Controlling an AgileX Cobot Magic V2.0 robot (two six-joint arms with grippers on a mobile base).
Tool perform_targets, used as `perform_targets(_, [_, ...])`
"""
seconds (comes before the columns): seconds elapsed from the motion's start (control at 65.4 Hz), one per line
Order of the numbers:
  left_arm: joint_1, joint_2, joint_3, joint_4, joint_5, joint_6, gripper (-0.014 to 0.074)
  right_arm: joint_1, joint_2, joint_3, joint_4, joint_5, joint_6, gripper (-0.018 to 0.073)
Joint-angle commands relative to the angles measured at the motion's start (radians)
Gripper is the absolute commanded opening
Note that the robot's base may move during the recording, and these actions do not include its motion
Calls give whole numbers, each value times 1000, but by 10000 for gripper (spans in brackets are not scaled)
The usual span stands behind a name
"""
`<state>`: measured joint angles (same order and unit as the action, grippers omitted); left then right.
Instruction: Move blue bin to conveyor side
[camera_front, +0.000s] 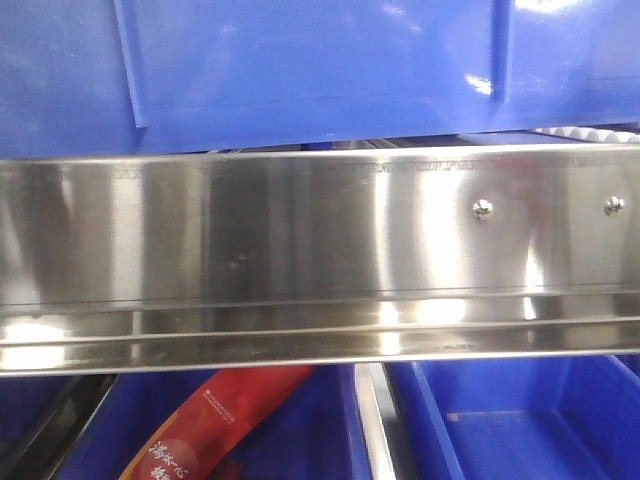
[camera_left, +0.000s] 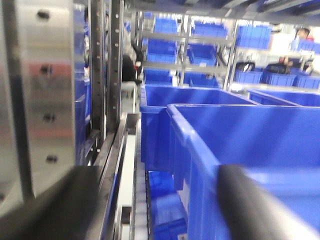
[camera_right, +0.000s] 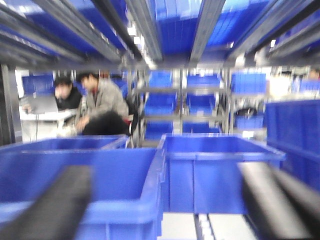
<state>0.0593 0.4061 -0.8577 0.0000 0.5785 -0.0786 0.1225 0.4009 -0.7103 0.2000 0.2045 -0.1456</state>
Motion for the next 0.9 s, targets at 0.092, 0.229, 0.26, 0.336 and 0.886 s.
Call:
perform_targets(0.092, [-85, 184, -144, -23, 86, 28, 600, 32, 190, -100, -26, -9, 1, 561])
perform_targets(0.229, [-187, 318, -227, -23, 117, 62, 599, 36, 322, -201, -28, 41, 1, 561])
perform_targets(0.26, [-205, 347, -244, -23, 117, 62, 599, 36, 350, -236, -28, 68, 1, 561])
perform_targets(0.336, [-246, 431, -303, -20, 126, 62, 599, 36, 409, -326, -28, 154, 1, 561])
perform_targets(0.886, [-262, 923, -836, 105, 444, -51, 598, 36, 789, -861, -28, 666, 1, 559])
